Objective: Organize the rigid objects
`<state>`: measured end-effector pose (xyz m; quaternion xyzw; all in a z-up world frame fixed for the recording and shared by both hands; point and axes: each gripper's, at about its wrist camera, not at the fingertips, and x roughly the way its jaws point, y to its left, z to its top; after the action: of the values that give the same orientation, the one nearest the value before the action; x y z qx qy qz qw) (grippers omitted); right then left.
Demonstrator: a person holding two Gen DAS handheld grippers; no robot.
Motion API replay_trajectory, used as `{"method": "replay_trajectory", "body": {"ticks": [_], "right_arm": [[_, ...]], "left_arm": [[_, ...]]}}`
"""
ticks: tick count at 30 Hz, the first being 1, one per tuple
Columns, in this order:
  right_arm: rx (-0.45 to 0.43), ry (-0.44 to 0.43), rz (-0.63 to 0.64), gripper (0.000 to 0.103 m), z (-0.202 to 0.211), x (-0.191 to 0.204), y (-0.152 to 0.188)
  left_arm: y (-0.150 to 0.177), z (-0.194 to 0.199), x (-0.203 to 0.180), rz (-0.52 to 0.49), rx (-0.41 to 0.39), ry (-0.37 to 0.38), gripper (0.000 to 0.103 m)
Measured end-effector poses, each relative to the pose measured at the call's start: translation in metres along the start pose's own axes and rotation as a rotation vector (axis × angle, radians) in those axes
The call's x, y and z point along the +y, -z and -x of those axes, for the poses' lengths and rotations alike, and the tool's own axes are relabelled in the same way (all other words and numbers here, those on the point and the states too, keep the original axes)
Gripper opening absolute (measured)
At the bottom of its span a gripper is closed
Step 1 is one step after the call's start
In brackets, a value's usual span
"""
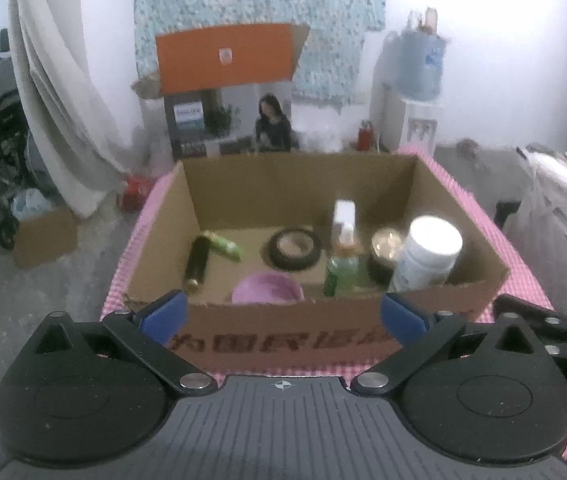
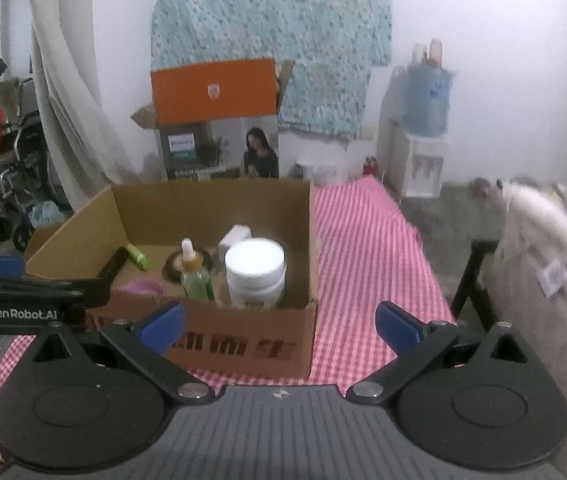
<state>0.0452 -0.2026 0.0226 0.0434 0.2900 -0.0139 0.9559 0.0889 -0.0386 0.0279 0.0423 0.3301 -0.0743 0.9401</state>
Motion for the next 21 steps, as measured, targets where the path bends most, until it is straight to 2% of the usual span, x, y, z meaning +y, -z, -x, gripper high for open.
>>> {"method": "replay_trajectory", "body": {"ticks": [4,21], "right_arm": [[0.023,0.008,0.000,0.103,-0.009,0.001,-0.001],[0.047,0.013,-0.011,0.103,-0.024,0.003,-0.011]], "left_arm": [[0.003,-0.005,-0.005,-0.038,0.032,-0.048,0.103],[-0.005,-0.007,0.002,-0.031,0.053,-0.068,0.103]]}}
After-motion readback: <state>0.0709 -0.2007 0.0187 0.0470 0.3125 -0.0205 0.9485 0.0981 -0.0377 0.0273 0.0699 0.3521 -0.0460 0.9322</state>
